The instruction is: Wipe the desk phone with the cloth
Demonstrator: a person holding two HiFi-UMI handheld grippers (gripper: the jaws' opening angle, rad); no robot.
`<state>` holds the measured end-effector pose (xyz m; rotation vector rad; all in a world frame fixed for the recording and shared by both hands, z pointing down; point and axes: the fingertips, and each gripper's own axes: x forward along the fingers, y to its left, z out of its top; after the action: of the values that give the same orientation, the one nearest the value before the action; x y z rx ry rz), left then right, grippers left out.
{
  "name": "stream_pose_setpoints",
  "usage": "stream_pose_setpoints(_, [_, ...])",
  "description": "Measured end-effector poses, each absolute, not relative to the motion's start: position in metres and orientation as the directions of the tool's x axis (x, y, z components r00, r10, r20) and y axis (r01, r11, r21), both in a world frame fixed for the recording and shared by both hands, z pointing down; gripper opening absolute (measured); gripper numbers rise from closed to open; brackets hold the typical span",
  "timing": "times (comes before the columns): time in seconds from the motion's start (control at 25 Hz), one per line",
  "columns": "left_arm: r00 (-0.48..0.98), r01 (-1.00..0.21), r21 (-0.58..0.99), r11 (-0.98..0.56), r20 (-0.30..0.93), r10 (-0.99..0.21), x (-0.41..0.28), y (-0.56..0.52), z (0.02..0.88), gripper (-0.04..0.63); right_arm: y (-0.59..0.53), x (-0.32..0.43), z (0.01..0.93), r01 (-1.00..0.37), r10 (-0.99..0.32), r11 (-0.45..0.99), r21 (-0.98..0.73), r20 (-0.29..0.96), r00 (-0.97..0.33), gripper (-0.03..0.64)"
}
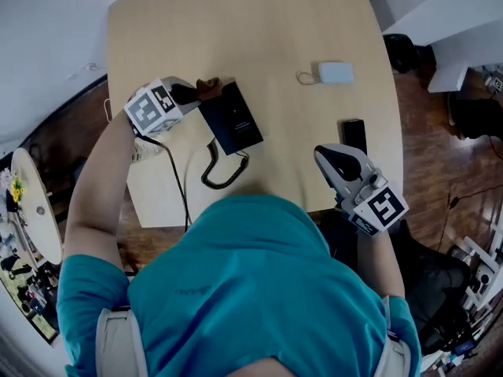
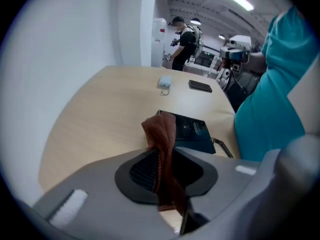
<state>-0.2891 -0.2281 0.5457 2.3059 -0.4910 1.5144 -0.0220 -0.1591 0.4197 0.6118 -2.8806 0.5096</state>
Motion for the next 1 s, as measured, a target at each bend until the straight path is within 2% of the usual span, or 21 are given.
stream_pose_setpoints(0.16, [0.31, -0.377, -0.084, -0.922, 0.927, -0.211, -0.222, -0.173, 0.551, 0.089, -0.151, -0.016, 0.416, -0.406, -0.359, 0.868, -0.284, 0.204, -0.911, 0.002])
stream_pose_setpoints(0.36, [0.141, -0.069, -0.192, -0.979, 0.97, -0.2, -0.152, -0.093, 0.628, 0.091, -0.138, -0.011, 0.419, -0.415, -0.376, 0.863, -0.288, 0.182, -0.909, 0.002])
stream_pose_setpoints(0.44, [0.066, -0.027, -0.218, -0.976, 0.973, -0.22, -0.134, -0.087, 0.65, 0.091, -0.133, -0.003, 0.421, -0.425, -0.387, 0.857, -0.292, 0.18, -0.904, 0.002])
stream_pose_setpoints(0.6, [-0.065, -0.065, -0.271, -0.96, 0.962, -0.267, -0.125, -0.101, 0.674, 0.091, -0.12, 0.012, 0.429, -0.437, -0.397, 0.846, -0.307, 0.186, -0.899, 0.002])
stream_pose_setpoints(0.8, [-0.118, -0.109, -0.278, -0.954, 0.957, -0.266, -0.142, -0.097, 0.676, 0.091, -0.113, 0.029, 0.428, -0.425, -0.387, 0.851, -0.309, 0.179, -0.905, 0.002])
stream_pose_setpoints(1.0, [-0.162, -0.259, -0.253, -0.932, 0.963, -0.217, -0.179, -0.071, 0.675, 0.091, -0.115, 0.045, 0.428, -0.38, -0.345, 0.868, -0.32, 0.163, -0.924, 0.002])
